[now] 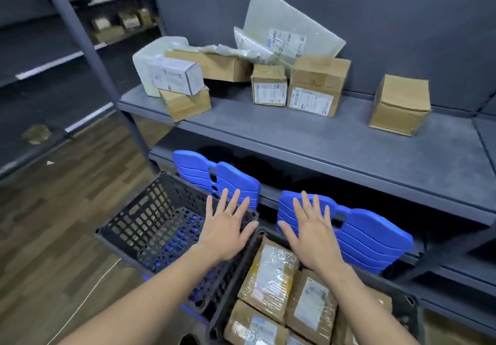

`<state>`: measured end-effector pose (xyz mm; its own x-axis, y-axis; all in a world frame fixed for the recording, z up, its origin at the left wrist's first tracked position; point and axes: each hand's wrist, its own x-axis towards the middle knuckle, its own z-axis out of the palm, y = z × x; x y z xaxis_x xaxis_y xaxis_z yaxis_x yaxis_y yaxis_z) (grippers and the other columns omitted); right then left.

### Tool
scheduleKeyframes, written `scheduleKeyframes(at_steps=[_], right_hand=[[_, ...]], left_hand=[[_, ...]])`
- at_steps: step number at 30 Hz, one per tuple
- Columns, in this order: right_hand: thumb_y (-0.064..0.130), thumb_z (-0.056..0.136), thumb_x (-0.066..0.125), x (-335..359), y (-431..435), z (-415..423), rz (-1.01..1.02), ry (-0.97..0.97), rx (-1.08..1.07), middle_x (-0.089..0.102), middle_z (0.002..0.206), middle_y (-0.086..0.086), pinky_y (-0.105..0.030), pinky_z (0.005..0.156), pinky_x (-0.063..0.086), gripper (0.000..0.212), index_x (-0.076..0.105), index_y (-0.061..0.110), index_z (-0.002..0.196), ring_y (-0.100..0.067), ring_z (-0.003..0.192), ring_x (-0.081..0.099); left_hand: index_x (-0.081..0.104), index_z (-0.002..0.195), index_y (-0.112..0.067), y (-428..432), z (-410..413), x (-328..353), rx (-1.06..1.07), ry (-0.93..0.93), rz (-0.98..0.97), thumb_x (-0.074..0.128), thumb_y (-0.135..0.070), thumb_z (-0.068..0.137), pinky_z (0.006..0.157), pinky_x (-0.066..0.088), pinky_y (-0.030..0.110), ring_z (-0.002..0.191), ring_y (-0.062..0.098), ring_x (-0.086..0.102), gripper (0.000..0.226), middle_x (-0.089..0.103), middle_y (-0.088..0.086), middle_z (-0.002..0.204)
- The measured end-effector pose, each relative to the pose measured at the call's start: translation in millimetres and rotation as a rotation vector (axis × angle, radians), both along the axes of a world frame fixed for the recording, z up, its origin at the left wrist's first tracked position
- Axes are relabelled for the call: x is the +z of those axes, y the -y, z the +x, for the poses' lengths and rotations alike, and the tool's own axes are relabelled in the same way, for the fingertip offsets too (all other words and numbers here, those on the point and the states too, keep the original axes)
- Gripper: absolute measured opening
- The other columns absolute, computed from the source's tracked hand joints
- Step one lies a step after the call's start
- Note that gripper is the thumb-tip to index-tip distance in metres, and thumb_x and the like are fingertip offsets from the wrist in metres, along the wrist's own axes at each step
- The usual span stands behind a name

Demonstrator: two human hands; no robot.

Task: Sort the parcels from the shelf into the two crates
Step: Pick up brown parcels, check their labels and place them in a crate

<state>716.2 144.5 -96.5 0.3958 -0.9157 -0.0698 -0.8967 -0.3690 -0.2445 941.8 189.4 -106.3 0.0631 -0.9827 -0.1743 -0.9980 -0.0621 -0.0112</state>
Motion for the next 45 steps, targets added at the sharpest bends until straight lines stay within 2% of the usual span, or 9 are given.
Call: scheduleKeyframes(at_steps=[5,12,20,24,28,33,38,42,45], right_hand=[[0.065,0.104,0.027,-3.2,15.9,73.4,0.007,0.052,-0.007,0.002,0.175,-0.006,-0.046,0.13,0.001,0.078,0.018,0.017,0.166,-0.027,0.161,-0.006],[0.059,0.106,0.035,0.0,45.4,196.4,0.026,0.18,-0.113,0.007,0.174,-0.009,-0.042,0.13,0.002,0.077,0.019,0.012,0.165,-0.026,0.161,0.0],[0.049,0.103,0.056,31.5,90.8,278.4,0.039,0.439,-0.232,0.029,0.169,-0.005,-0.031,0.126,0.019,0.074,0.032,0.011,0.161,-0.018,0.158,0.022],[0.056,0.09,0.073,50.6,132.5,316.2,0.095,0.601,-0.333,0.045,0.16,-0.006,-0.042,0.12,0.038,0.093,0.032,0.013,0.161,-0.022,0.148,0.043],[0.056,0.079,0.084,68.3,183.7,351.2,0.153,0.736,-0.369,0.032,0.168,-0.007,-0.04,0.124,0.031,0.116,0.02,0.01,0.164,-0.021,0.154,0.031],[0.046,0.078,0.088,81.8,240.6,372.0,0.192,0.666,-0.343,0.036,0.166,-0.009,-0.037,0.118,0.032,0.12,0.013,0.009,0.165,-0.028,0.153,0.032],[0.062,0.053,0.088,76.1,264.1,373.1,0.258,0.829,-0.26,0.068,0.133,0.014,-0.04,0.112,0.047,0.102,0.052,0.034,0.144,-0.011,0.126,0.062],[0.071,0.056,0.081,90.1,253.6,374.9,0.174,1.006,-0.321,0.066,0.132,0.003,-0.038,0.108,0.051,0.109,0.048,0.027,0.151,-0.013,0.119,0.064],[0.057,0.07,0.088,98.4,245.2,368.2,0.137,1.03,-0.285,0.06,0.132,0.003,-0.026,0.105,0.048,0.096,0.047,0.031,0.153,-0.007,0.116,0.061]], left_hand=[[-0.002,0.166,-0.03,15.0,71.0,3.1,0.017,-0.043,-0.004,-0.014,-0.077,0.088,0.125,-0.013,0.061,0.159,0.03,-0.019,0.092,-0.014,-0.001,0.173],[0.0,0.167,-0.029,54.8,202.2,17.5,0.026,-0.164,-0.012,-0.006,-0.076,0.088,0.126,-0.011,0.055,0.16,0.026,-0.014,0.092,-0.008,-0.002,0.174],[0.015,0.166,-0.022,122.0,301.5,39.4,0.076,-0.409,-0.172,0.033,-0.061,0.105,0.129,0.006,0.049,0.16,0.027,0.009,0.075,0.01,0.001,0.174],[0.022,0.164,-0.013,166.2,331.8,55.2,0.177,-0.625,-0.36,0.059,-0.06,0.096,0.126,0.024,0.046,0.155,0.031,0.023,0.09,0.026,0.007,0.17],[0.012,0.165,-0.009,208.7,350.8,70.9,0.236,-0.715,-0.322,0.077,-0.06,0.084,0.128,0.018,0.041,0.158,0.027,0.014,0.116,0.017,0.009,0.172],[0.014,0.166,-0.015,244.5,379.9,64.8,0.293,-0.89,-0.251,0.096,-0.055,0.061,0.12,0.039,0.047,0.152,0.019,0.032,0.14,0.025,0.004,0.17],[0.039,0.151,-0.036,259.7,384.8,63.4,0.179,-1.033,-0.291,0.1,-0.049,0.054,0.11,0.049,0.038,0.13,0.007,0.052,0.115,0.059,-0.008,0.137],[0.063,0.126,-0.03,257.3,370.9,79.4,0.216,-1.331,-0.319,0.092,-0.029,0.076,0.088,0.054,0.02,0.103,0.003,0.071,0.058,0.074,-0.011,0.115],[0.07,0.116,-0.029,255.7,366.0,97.8,0.321,-1.502,-0.232,0.081,-0.067,0.074,0.071,0.053,0.024,0.094,0.008,0.072,0.057,0.08,-0.01,0.103]])
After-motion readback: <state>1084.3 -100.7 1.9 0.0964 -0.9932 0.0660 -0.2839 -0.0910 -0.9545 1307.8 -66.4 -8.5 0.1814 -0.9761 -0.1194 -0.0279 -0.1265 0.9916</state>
